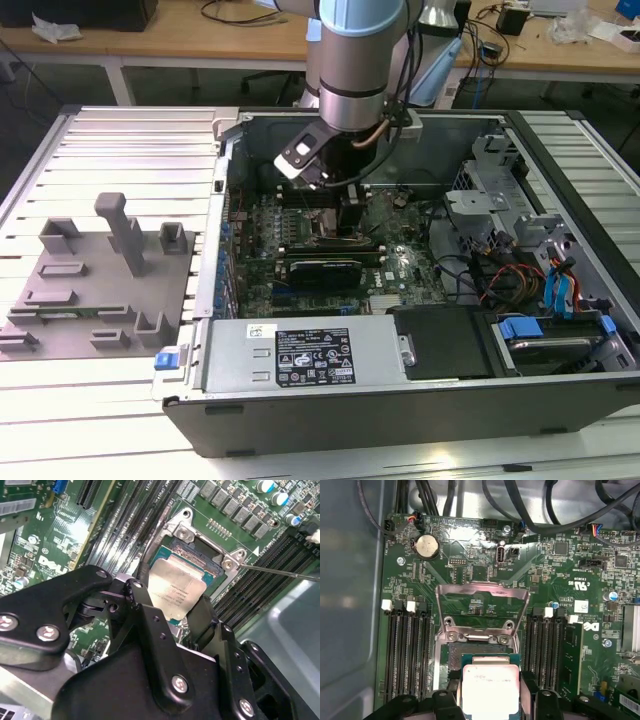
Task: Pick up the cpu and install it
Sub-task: 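Place the cpu into insertion slot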
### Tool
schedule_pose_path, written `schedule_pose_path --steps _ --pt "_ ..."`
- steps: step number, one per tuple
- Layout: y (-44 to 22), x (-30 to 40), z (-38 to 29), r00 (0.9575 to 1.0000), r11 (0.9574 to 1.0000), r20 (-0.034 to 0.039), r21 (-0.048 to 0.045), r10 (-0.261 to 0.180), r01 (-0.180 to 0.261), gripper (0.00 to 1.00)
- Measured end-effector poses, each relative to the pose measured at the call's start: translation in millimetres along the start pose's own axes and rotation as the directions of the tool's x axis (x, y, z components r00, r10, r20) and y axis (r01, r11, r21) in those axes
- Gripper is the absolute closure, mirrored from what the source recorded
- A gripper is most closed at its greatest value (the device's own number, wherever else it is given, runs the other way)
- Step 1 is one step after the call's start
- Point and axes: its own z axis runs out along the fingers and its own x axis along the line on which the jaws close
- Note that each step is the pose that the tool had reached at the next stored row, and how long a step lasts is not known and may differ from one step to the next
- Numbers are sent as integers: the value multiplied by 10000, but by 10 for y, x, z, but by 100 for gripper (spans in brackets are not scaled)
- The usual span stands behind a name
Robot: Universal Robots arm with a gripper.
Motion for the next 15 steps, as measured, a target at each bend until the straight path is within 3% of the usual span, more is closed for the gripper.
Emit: schedule_pose_path --steps 9,15 --pt "-10 30 83 9995 9995 9 8 322 -322 45" --pt "-11 31 101 9995 9995 7 7 330 -330 45"
